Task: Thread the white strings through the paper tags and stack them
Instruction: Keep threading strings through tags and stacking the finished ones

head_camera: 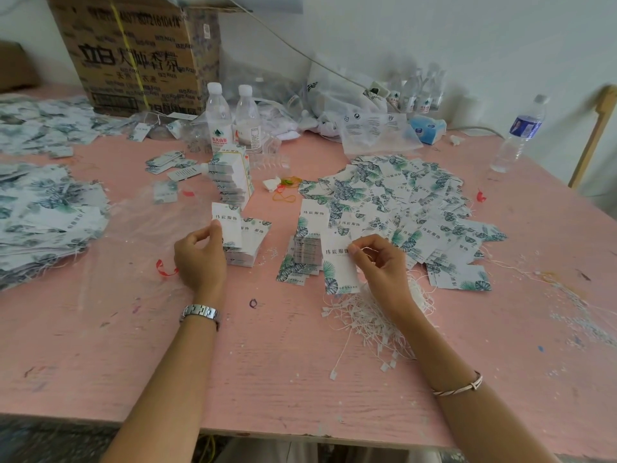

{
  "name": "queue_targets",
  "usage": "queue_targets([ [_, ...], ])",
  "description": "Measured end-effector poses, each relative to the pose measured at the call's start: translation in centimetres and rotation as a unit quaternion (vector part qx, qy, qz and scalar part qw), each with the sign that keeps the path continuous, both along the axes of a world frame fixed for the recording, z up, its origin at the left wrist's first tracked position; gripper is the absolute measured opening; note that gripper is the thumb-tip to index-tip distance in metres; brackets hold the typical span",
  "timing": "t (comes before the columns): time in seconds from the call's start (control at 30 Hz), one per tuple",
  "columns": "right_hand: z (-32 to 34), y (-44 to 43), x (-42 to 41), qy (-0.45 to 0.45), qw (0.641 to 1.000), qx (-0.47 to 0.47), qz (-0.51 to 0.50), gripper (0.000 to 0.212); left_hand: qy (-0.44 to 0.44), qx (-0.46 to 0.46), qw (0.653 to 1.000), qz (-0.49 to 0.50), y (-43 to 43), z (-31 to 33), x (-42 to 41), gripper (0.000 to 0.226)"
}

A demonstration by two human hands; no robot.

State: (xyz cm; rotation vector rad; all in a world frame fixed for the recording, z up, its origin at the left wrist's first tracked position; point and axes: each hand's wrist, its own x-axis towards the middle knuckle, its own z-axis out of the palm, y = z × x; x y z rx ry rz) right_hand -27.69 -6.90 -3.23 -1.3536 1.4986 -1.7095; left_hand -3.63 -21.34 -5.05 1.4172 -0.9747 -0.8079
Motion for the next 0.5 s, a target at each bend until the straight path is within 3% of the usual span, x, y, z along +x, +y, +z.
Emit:
queue_targets([
  [0.17, 0.2, 0.1, 0.2, -0.005, 1.000, -0.008, -0.010, 0.008, 0.093, -0.105, 0.988, -0.060, 1.7, 1.6, -1.5, 0.030],
  [0.37, 0.3, 0.5, 0.6, 0.041, 0.997, -0.036, -0.052, 0.007, 0.038, -0.225, 0.954, -0.192, 5.8, 2.3, -4.8, 0.027],
  [0.5, 0.5, 0.7, 0.9, 0.108, 0.988, -0.068, -0.085, 0.004, 0.044, -0.245, 0.938, -0.241, 7.0, 2.1, -6.0, 0.028],
])
